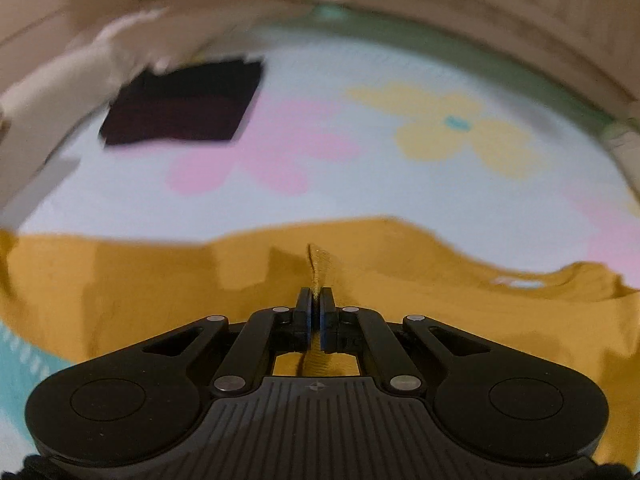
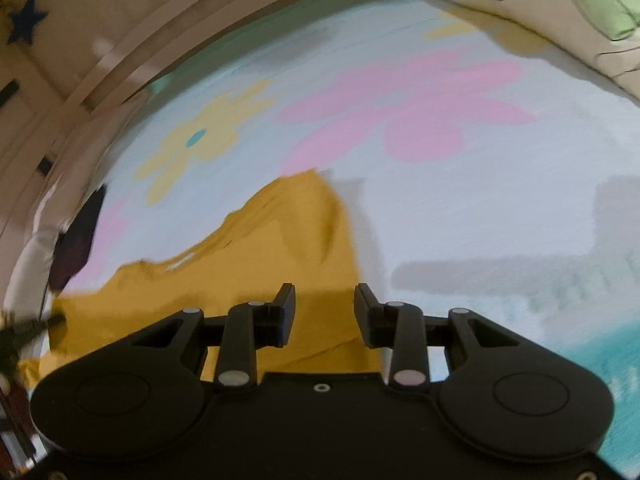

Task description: Fold small clothes

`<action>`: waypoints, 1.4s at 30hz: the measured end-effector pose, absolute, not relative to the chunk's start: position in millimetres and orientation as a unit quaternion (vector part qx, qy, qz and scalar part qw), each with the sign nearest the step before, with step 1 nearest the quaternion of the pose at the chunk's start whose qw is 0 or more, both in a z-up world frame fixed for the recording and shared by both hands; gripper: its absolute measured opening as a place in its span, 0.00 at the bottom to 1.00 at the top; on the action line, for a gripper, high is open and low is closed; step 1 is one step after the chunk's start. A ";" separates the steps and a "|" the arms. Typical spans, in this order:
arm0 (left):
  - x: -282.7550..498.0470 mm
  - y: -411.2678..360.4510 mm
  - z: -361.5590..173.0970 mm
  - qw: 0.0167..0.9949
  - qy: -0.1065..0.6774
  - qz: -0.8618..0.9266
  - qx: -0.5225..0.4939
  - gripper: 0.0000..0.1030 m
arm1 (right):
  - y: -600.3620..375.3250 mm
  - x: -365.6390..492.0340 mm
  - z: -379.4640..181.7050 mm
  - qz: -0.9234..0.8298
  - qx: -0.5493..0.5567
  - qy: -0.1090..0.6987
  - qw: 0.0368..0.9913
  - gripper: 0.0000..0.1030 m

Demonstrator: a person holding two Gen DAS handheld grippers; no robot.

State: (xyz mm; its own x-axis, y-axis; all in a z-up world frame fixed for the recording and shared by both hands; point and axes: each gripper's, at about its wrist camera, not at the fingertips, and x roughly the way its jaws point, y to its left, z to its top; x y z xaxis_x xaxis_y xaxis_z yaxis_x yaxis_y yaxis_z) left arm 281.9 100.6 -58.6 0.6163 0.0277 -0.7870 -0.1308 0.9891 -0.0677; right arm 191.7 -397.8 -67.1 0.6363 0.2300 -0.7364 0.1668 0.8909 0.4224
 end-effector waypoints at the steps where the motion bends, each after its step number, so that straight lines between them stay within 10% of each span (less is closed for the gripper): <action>1: 282.2 104.8 -61.1 0.894 0.441 0.048 -0.058 0.03 | -401.4 193.4 -67.2 0.012 0.235 0.424 0.875 0.44; 18: 288.4 115.1 -66.3 0.894 0.439 0.046 -0.076 0.03 | -383.1 262.4 -93.8 0.008 0.203 0.431 0.879 0.44; 20: 286.8 113.7 -64.6 0.896 0.435 0.039 -0.079 0.03 | -378.5 267.3 -99.9 0.016 0.195 0.441 0.876 0.06; 42: 289.2 111.6 -72.6 0.891 0.446 0.019 -0.079 0.04 | -363.1 278.7 -94.0 0.065 0.179 0.420 0.887 0.17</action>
